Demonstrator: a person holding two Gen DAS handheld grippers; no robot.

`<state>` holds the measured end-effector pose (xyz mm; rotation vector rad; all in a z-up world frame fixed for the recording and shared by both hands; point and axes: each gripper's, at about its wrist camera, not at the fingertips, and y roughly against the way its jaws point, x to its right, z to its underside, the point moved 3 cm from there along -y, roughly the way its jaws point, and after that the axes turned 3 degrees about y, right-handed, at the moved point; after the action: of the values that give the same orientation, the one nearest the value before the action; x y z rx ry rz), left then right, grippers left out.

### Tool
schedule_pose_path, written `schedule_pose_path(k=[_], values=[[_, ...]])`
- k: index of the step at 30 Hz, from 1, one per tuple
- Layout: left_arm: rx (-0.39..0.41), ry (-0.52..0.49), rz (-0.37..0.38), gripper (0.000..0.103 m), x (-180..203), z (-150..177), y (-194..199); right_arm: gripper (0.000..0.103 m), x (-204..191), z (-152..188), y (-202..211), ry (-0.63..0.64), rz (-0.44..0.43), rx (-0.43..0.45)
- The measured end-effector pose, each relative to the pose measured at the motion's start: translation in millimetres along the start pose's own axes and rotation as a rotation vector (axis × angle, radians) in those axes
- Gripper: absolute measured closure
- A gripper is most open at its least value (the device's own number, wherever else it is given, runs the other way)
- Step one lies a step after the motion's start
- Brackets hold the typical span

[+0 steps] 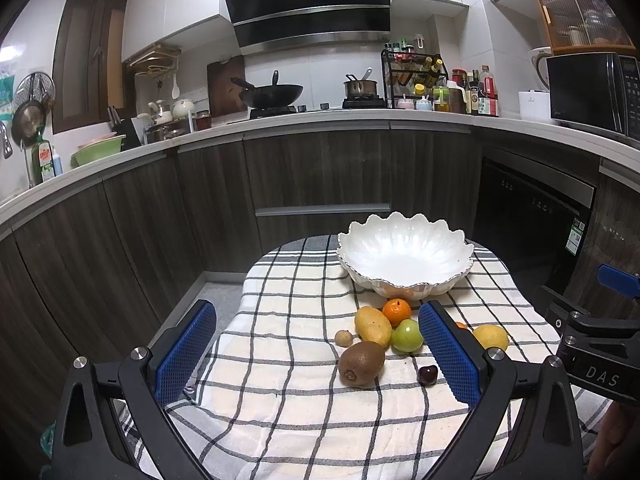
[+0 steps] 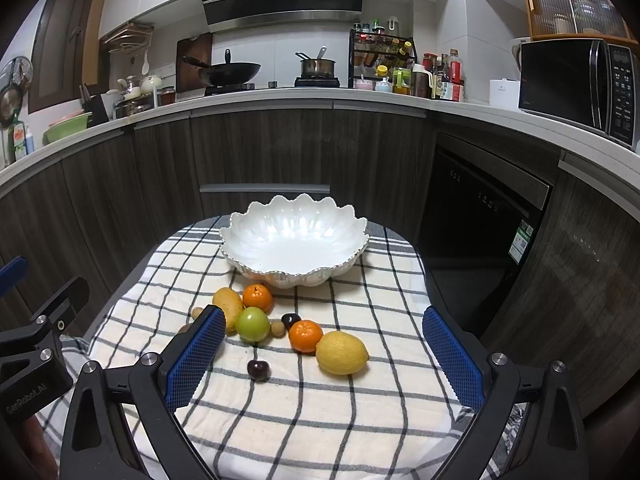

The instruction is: Organize fruits

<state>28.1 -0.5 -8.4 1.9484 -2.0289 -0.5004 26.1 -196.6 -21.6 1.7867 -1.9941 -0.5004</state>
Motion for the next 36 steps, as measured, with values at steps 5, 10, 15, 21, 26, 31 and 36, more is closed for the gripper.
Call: schedule_pose_path(k=[5,10,15,21,26,31,36], values=[[-0.005,-0.007,-0.007,0.0,0.3,1.3,-1.7,0.003,0.5,-1.2,1.1,0.001,0.0,0.0],[-0.001,-0.009,-0.004,0.0,0.7,2.1,-3.0,0.003,-0.1,-1.1,2.4,-0.001,0.002,-0.002],[0.005,-0.001,0.002,0.0,-1.1,2.4,-5.5,0.003,-1.0,1.6,-3.5,0.001,0.006,-0.009],[0.003,-0.011,0.0,0.0,1.7,1.8,-9.8,0.003,-3.5,2.8,-8.1,0.004,-0.001,-0.014],[-0.007,-0.017,0.006,0.0,3.7,2.8,-15.0,0.003,-3.9,1.8,-14.7,0.004,0.001,-0.02],[-0.026,-0.02,0.013,0.0,5.5,4.5,-21.8,0.003,0.4,1.8,-16.7,0.002,0.008,-0.024],[-0.031,-0.019,0.017,0.0,5.1,5.1,-25.2,0.003,0.5,3.6,-22.9,0.001,0.008,-0.041]])
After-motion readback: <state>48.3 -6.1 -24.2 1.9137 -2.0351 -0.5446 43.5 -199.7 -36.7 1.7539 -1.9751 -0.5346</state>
